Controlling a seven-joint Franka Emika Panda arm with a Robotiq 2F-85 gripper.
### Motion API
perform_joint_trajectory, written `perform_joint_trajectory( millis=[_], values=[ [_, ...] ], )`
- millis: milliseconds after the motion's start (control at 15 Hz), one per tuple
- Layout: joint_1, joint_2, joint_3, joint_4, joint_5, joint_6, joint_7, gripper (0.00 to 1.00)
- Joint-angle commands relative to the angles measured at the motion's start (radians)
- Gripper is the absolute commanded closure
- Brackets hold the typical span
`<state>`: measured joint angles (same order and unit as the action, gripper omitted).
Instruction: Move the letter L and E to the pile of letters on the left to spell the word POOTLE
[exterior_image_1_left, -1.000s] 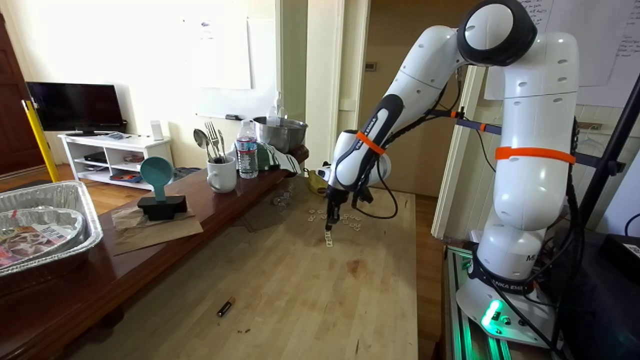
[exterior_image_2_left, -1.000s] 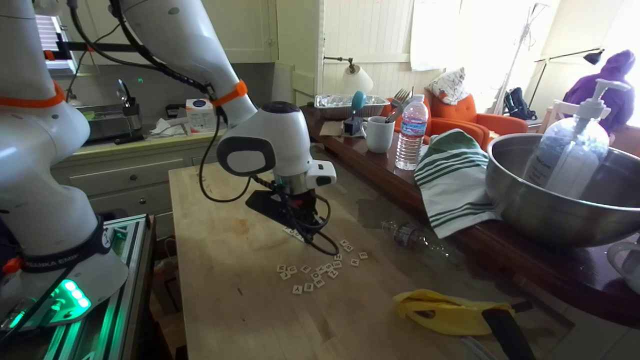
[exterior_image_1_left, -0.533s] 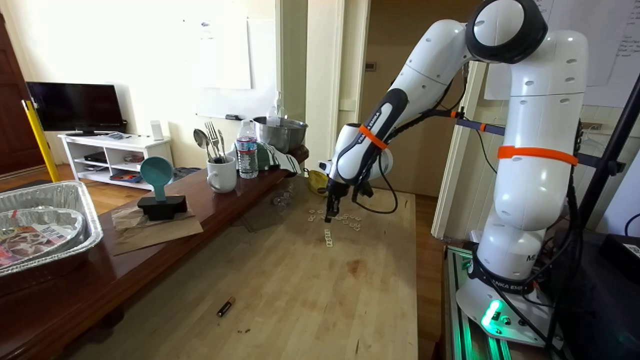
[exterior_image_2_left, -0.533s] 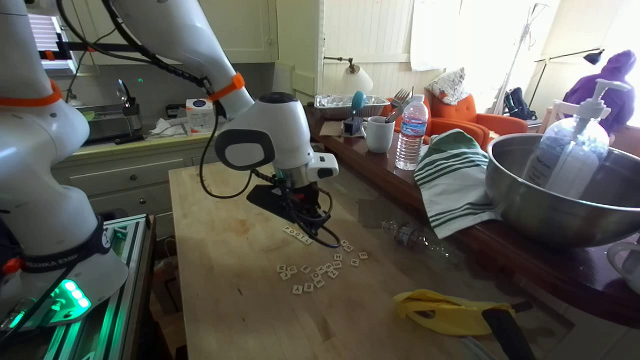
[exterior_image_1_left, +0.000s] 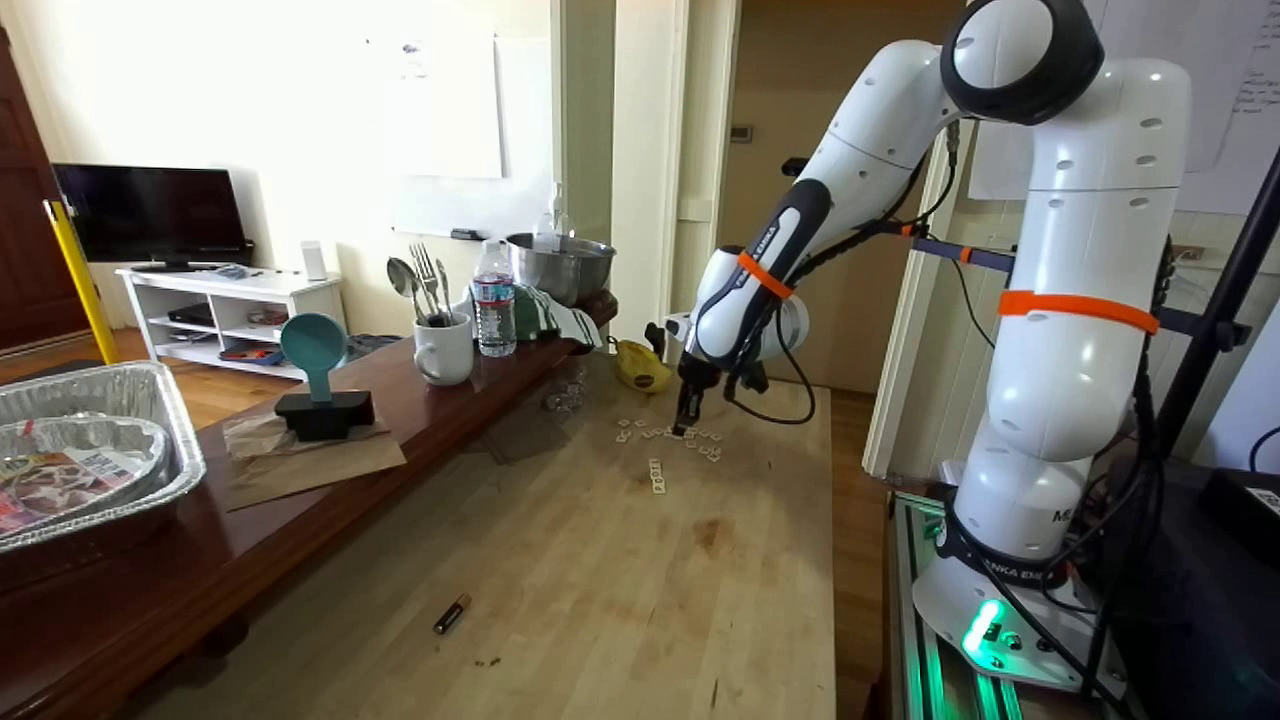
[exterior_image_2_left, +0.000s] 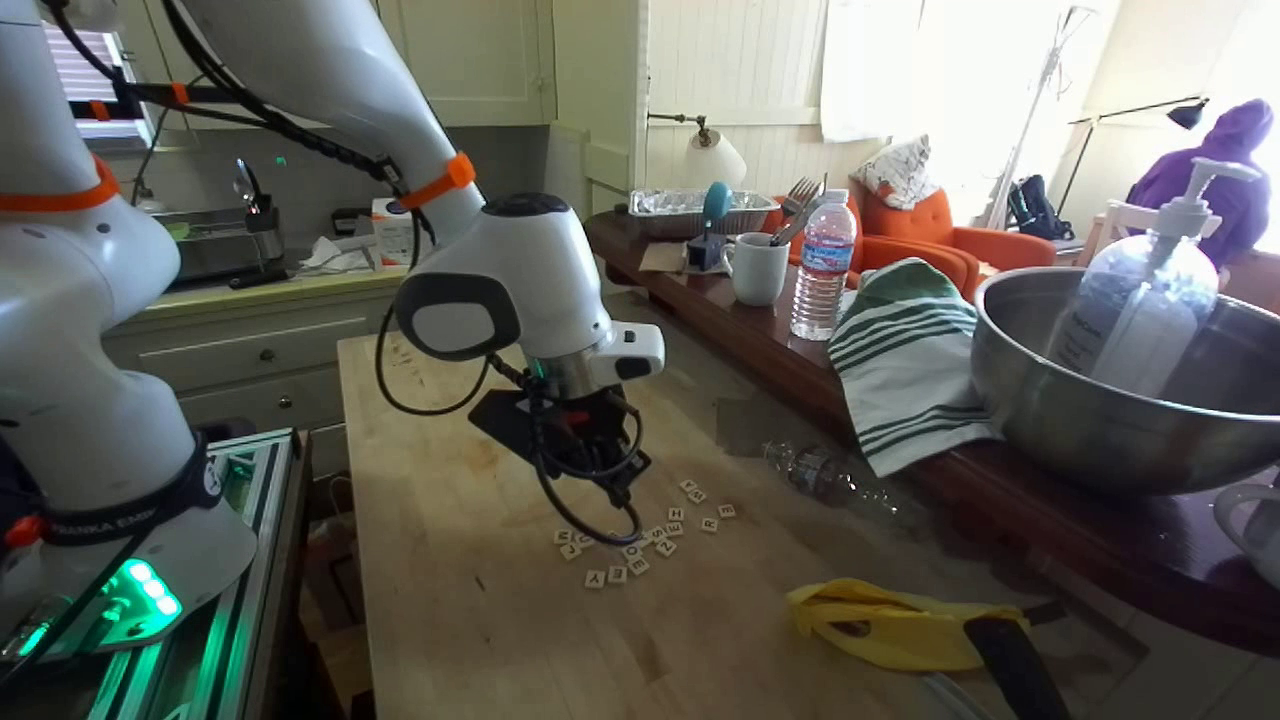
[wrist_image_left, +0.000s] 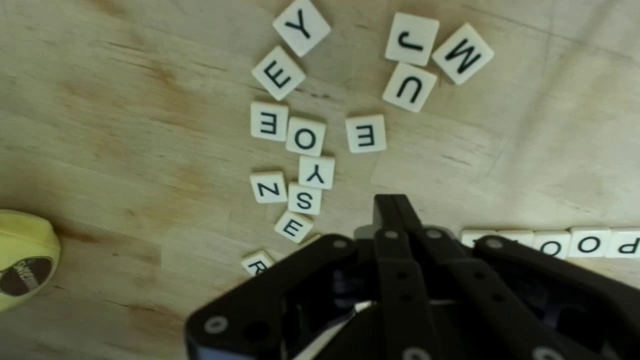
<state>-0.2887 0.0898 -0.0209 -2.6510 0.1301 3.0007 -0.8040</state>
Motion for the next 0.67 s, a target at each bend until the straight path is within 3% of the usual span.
perform_joint_trajectory(
  millis=[0,600],
  values=[
    [-0.022,0.004,-0.003,-0.018,0.026,0.063,-0.029,1.0],
    [-0.042,0.062,-0.03,0.0,-0.012,0.075,-0.018,1.0]
  ],
)
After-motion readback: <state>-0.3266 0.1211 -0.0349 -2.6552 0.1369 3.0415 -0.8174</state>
